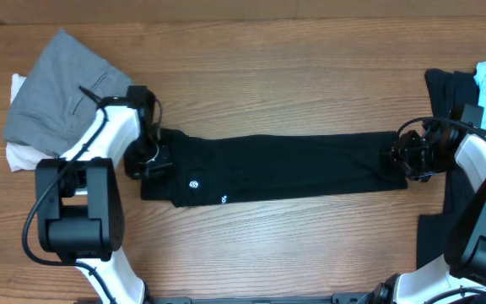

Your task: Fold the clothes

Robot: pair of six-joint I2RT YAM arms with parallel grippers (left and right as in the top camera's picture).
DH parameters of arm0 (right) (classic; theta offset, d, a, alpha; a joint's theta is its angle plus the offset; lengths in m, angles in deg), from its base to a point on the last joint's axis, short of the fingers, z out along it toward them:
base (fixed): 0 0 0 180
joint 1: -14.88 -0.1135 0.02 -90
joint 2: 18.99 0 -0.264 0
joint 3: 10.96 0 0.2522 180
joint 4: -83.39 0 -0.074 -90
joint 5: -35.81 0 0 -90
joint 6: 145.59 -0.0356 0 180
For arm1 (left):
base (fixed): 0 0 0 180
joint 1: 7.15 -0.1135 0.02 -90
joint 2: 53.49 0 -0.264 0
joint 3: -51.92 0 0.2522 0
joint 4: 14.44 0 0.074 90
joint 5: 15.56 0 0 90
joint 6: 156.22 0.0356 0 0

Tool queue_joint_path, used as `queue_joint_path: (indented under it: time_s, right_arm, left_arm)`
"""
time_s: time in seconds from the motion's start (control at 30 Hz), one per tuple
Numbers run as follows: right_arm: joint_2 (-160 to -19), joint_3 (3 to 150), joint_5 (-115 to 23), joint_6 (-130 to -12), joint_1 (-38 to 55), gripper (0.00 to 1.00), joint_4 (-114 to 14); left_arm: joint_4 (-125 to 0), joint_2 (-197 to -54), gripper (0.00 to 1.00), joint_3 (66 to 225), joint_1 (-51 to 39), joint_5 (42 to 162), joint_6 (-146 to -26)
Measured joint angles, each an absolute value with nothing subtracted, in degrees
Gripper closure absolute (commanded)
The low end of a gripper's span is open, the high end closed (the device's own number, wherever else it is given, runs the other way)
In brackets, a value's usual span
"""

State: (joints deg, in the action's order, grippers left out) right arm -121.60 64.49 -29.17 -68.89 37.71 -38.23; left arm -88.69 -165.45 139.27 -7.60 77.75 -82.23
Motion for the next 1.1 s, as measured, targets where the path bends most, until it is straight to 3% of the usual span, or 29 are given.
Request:
queue_joint_path:
  time_s: [0.07, 0.17, 0.27, 0.33, 0.5, 0.6, 0.9, 1.1]
  right_arm:
    - [-121.6, 64.5, -29.8, -68.8, 37.7, 0.33, -38.2]
    - [-121.6, 64.5, -31.9, -69.1, 37.8, 0.22, -38.0]
    - [-121.6, 64.5, -32.8, -69.2, 39.1, 0.09, -37.9]
    - [-121.6, 64.5, -32.7, -69.0, 40.3, 0.07, -37.9]
    - [-121.6, 64.5, -31.6, -67.0, 41.8, 0.07, -37.7]
    - [-121.6, 64.5, -31.1, -64.4, 41.1, 0.2, -36.3]
    - [-123.5, 63.2, -30.2, -59.1, 40.2, 0.37, -35.7]
    - [-124.9, 63.2, -27.6, -55.8, 38.9, 0.71, -36.0]
  left_arm:
    - [-88.3, -165.4, 0.95, 139.3, -10.1, 79.7, -81.8]
    - [-87.4, -165.4, 0.8, 139.3, -13.0, 84.0, -79.0]
    - [-87.3, -165.4, 0.56, 139.3, -13.7, 86.6, -77.6]
    - [-87.0, -165.4, 0.47, 139.2, -13.5, 87.8, -76.8]
    - [-86.7, -165.4, 0.41, 139.2, -13.5, 90.3, -74.3]
    - [-86.7, -165.4, 0.31, 139.2, -13.5, 91.7, -71.1]
    - [-88.3, -158.2, 0.12, 139.4, -13.5, 92.9, -67.7]
    - [-91.2, -146.9, 0.0, 142.8, -13.5, 93.9, -67.0]
